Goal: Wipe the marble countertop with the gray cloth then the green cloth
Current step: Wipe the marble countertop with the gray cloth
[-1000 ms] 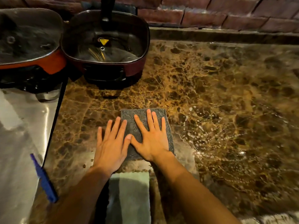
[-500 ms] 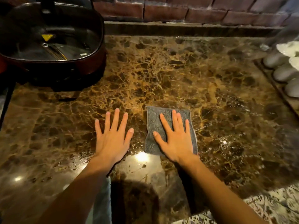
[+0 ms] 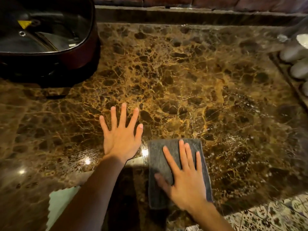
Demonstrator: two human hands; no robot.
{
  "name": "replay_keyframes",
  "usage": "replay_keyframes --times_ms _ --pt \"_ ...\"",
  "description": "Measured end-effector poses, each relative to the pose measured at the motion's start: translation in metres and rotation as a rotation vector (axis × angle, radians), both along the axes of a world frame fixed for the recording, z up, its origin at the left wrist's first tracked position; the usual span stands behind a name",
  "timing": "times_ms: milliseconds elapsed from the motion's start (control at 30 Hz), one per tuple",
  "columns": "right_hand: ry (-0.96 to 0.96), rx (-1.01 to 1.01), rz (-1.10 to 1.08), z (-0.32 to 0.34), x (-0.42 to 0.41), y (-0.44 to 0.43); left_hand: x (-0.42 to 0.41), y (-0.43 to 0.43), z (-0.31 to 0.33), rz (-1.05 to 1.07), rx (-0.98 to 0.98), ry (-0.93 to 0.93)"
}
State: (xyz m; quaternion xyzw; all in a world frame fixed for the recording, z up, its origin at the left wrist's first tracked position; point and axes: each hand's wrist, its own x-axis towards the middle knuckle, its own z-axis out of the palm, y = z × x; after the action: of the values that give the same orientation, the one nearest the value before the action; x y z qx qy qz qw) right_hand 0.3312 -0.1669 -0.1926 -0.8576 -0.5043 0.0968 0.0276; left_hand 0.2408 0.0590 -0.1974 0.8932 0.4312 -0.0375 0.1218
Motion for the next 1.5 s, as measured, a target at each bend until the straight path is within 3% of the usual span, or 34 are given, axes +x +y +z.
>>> replay_keyframes --times_ms 133,267,400,600,900,1067,1267,1500 --pt "0.066 -0.034 -0.135 -0.001 0.076 0.093 0.003 0.0 -0.002 0.006 -0.004 0.009" --pt "0.063 -0.039 -0.131 -0.002 0.147 0.187 0.004 0.001 -0.003 0.024 -0.006 0.014" --pt "0.072 -0.036 -0.158 -0.004 0.174 0.231 0.005 0.0 -0.005 0.026 0.005 -0.015" --pt "0.033 -0.015 -0.092 -0.005 0.143 0.194 0.003 -0.001 -0.006 0.024 0.019 -0.018" --pt "0.023 -0.022 0.002 0.003 -0.009 0.006 0.001 -0.001 -0.006 0.011 0.039 -0.025" --pt "0.003 -0.09 0.023 0.005 -0.044 -0.053 0.001 0.0 -0.006 0.012 0.029 -0.031" --pt "0.037 -0.041 -0.03 0.005 -0.007 -0.009 0.001 -0.001 -0.004 0.012 0.032 -0.025" --pt "0.056 -0.05 -0.164 0.0 0.126 0.138 0.004 0.0 -0.004 0.016 0.015 0.002"
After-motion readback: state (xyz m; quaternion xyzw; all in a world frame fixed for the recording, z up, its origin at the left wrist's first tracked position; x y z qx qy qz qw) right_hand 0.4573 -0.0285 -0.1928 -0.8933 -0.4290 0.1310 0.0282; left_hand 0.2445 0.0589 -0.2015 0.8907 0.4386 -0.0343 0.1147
